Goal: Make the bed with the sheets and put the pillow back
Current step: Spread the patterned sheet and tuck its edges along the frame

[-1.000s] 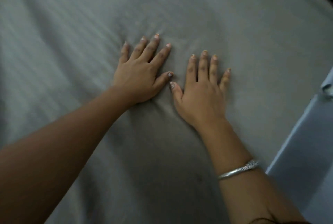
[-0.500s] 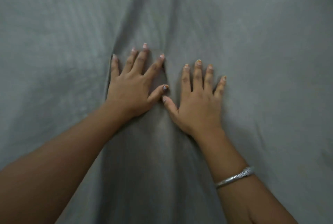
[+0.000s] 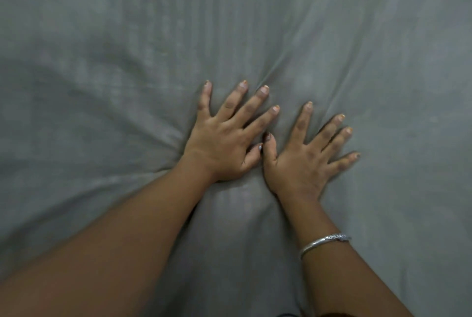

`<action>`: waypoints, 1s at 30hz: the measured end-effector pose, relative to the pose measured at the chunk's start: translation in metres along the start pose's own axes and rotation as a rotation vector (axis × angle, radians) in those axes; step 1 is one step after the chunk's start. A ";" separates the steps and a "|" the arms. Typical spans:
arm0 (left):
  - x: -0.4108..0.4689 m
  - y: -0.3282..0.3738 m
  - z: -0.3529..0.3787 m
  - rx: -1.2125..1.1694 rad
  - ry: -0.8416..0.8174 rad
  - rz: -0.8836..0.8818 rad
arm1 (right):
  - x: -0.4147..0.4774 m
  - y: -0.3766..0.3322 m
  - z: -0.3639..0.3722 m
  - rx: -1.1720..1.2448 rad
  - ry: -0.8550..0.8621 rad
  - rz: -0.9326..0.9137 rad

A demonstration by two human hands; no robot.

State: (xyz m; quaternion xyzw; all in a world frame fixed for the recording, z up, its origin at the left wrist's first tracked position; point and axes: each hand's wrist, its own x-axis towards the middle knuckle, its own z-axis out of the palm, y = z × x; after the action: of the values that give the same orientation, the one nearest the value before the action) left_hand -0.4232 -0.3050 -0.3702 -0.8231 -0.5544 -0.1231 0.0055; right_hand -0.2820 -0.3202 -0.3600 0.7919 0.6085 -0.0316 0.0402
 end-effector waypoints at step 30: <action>-0.109 0.164 -0.040 0.143 -0.149 -0.685 | 0.030 0.074 -0.038 0.259 -0.467 -0.573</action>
State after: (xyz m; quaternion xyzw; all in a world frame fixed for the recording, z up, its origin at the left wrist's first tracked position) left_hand -0.3194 -0.4733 -0.3329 -0.5938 -0.8042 -0.0183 -0.0189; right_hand -0.2033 -0.3067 -0.3233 0.5598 0.7705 -0.2973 0.0669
